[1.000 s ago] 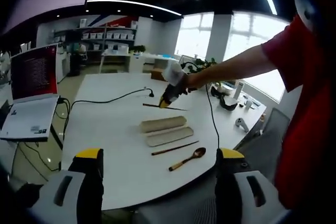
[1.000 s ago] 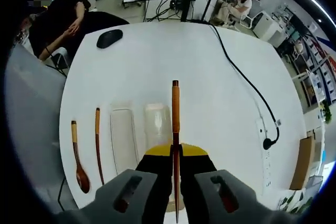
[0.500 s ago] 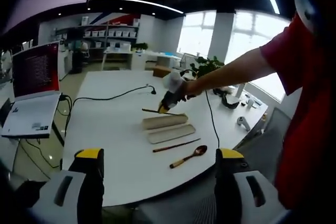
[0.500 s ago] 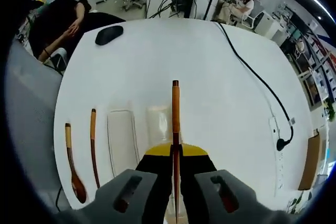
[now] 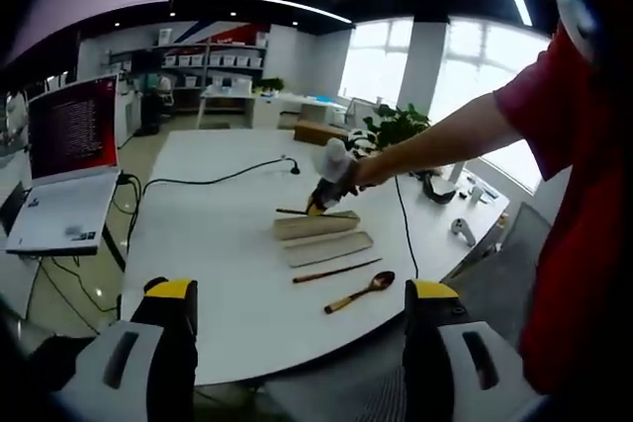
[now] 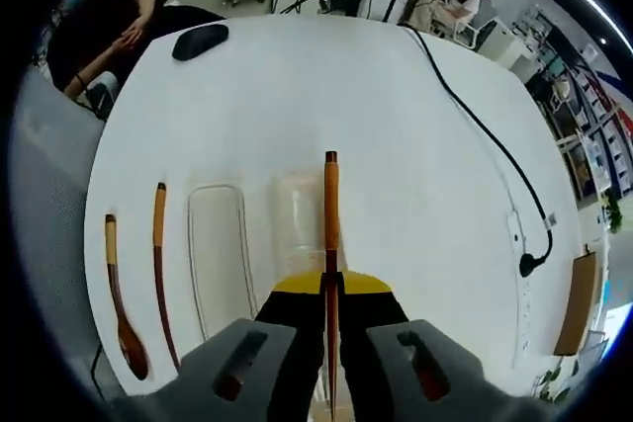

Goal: Arrange the utensils inside the cutlery case until each visible utensil rests in its matching compartment.

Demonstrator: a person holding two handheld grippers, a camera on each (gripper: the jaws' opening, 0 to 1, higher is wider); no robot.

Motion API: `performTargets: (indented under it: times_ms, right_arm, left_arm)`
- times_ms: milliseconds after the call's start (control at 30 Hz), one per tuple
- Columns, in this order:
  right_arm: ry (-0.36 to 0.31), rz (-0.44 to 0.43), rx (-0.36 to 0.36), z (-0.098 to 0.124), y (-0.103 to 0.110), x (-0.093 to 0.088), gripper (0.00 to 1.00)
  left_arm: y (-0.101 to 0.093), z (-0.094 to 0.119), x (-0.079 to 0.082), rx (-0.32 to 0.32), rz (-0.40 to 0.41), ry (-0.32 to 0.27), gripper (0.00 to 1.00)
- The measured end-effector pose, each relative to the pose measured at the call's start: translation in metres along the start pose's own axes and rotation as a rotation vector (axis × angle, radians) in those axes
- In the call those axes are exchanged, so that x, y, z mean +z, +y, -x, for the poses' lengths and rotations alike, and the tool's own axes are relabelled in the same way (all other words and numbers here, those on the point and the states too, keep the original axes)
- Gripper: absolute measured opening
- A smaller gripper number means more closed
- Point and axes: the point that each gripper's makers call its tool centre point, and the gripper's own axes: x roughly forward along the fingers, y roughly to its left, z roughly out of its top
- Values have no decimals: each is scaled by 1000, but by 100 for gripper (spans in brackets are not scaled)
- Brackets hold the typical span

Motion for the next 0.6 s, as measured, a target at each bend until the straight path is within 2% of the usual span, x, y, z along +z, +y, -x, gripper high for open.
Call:
performTargets:
  times_ms: [200,333,600]
  right_arm:
    - [4,-20,36,-5,8,-5,0]
    - [21,-39,39,-10,9,-10,1]
    - [50,-23,29,-14,10,-9,1]
  left_arm:
    - [0,-1,0,-2,-8,5,88]
    - [4,2,-1,11,3,-1,88]
    - [5,5,-4,16,8,-4,88]
